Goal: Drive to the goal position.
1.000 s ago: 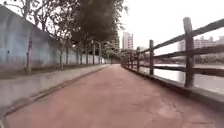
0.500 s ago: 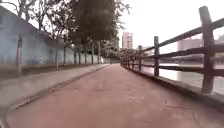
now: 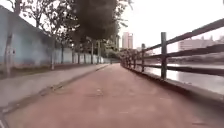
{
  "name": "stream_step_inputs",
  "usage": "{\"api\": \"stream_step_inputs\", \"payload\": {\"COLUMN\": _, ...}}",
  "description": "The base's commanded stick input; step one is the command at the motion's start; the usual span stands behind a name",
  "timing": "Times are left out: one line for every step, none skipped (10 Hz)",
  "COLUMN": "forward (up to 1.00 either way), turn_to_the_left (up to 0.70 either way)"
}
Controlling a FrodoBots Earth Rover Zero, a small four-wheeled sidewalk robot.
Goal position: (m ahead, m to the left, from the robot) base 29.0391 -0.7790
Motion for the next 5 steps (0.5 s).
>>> {"api": "stream_step_inputs", "payload": {"forward": 0.96, "turn_to_the_left": 0.00}}
{"api": "stream_step_inputs", "payload": {"forward": 0.95, "turn_to_the_left": 0.00}}
{"api": "stream_step_inputs", "payload": {"forward": 0.95, "turn_to_the_left": 0.00}}
{"api": "stream_step_inputs", "payload": {"forward": 0.96, "turn_to_the_left": 0.00}}
{"api": "stream_step_inputs", "payload": {"forward": 0.95, "turn_to_the_left": 0.00}}
